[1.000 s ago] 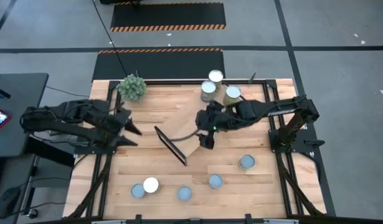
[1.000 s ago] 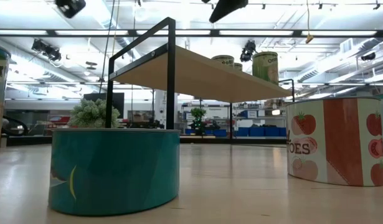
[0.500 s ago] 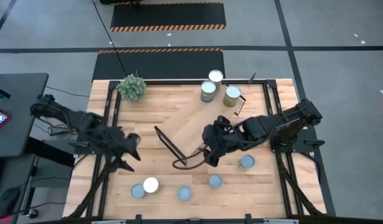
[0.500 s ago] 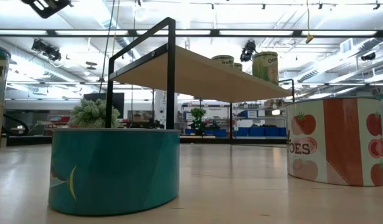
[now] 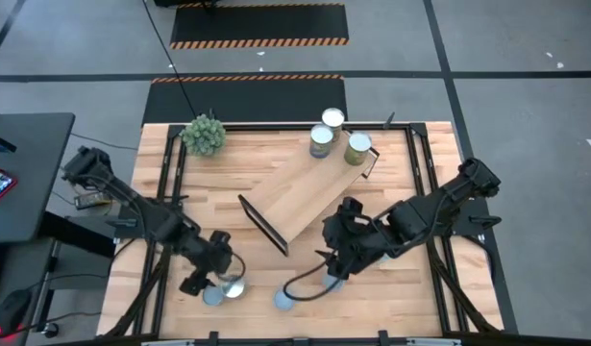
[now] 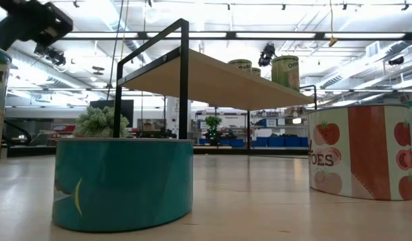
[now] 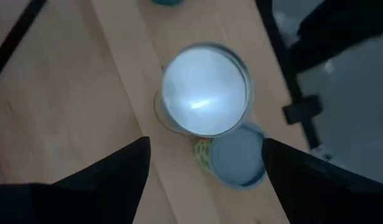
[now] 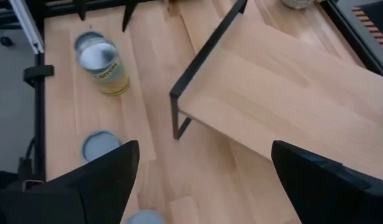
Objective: Pick and place cans onto a shelf
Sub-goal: Put the canned carrots on the shelf
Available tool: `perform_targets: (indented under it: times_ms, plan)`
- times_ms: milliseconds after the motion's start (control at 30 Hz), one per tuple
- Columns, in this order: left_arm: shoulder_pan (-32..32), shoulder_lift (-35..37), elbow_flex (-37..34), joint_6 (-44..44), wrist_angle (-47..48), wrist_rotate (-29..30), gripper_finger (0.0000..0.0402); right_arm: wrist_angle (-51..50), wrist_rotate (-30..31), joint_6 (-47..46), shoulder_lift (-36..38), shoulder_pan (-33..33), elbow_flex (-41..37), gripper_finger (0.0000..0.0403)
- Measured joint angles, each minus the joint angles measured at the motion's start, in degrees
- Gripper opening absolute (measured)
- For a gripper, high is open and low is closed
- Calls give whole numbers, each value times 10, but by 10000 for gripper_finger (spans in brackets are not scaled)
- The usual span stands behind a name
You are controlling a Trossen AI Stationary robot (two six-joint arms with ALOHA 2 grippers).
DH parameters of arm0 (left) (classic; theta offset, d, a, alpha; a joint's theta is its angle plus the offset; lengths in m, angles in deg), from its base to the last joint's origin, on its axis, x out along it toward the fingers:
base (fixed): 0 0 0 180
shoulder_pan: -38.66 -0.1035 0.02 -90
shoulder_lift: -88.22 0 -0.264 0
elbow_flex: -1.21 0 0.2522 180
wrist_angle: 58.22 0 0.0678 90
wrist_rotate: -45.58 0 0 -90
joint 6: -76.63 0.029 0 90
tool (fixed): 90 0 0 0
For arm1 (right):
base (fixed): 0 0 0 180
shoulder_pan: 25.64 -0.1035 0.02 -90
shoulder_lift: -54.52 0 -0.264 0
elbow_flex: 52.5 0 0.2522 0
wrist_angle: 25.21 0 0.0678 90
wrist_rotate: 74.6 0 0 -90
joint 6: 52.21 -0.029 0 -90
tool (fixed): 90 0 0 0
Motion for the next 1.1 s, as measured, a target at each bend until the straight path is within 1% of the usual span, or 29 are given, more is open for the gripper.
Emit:
perform_targets:
  times_ms: [67, 167, 200, 267, 433, 500, 600, 733, 1100]
  plan:
    - [21, -20, 13, 26, 14, 29, 316, -4, 4, 1, 0, -7, 0, 374]
    - [55, -47, 37, 81, 61, 105, 311, -20, 29, -18, 0, -14, 0, 374]
    - [64, -53, 41, 93, 73, 122, 309, -21, 37, -29, 0, -14, 0, 374]
    - [74, -60, 44, 107, 81, 138, 306, -17, 47, -40, 0, -14, 0, 374]
    - [74, -77, 44, 84, 83, 141, 313, -16, 58, -36, 0, -14, 0, 373]
    - [74, -84, 43, 84, 76, 132, 314, -13, 61, -36, 0, -12, 0, 373]
    - [74, -89, 43, 84, 44, 116, 315, -13, 62, -36, 0, -11, 0, 373]
    - [71, -95, 43, 84, 16, 112, 315, -13, 62, -40, 0, -10, 0, 373]
    - [70, -126, 42, 140, -31, 122, 315, -13, 62, -40, 0, -9, 0, 373]
